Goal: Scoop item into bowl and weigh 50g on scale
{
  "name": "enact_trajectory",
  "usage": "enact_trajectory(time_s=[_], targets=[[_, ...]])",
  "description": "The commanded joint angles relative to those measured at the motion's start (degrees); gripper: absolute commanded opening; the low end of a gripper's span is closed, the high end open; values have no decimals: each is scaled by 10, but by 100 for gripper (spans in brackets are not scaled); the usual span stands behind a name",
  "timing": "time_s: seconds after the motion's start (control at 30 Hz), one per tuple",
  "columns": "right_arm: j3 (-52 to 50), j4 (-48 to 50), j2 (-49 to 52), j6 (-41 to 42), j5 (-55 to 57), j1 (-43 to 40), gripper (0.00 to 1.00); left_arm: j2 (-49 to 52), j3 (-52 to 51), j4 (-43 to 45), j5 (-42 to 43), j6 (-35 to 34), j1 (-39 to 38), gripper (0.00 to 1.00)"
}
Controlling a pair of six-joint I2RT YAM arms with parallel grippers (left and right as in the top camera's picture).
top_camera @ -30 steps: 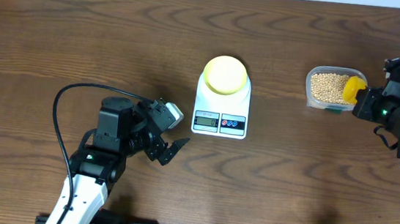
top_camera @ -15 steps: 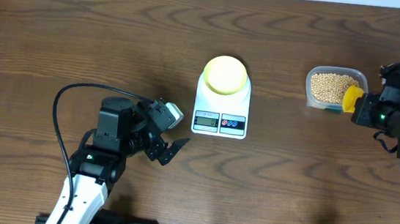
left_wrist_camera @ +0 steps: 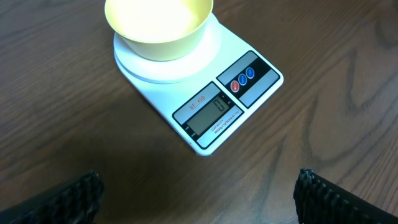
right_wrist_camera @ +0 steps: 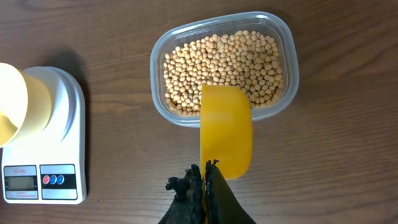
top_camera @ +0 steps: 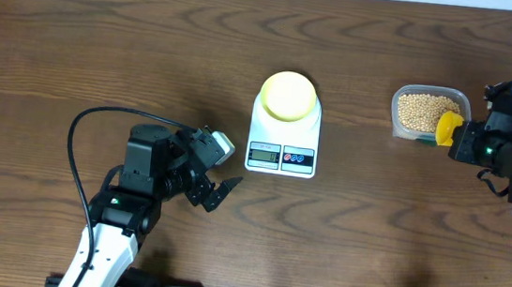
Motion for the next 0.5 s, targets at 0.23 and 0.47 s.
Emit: enact_trajectory(time_s=[0.23, 0.47], targets=[[12, -4, -1, -16, -8, -1, 1, -5, 5, 0, -3, -1, 2, 99], [12, -3, -1, -17, -7, -1, 1, -5, 5, 0, -3, -1, 2, 99]])
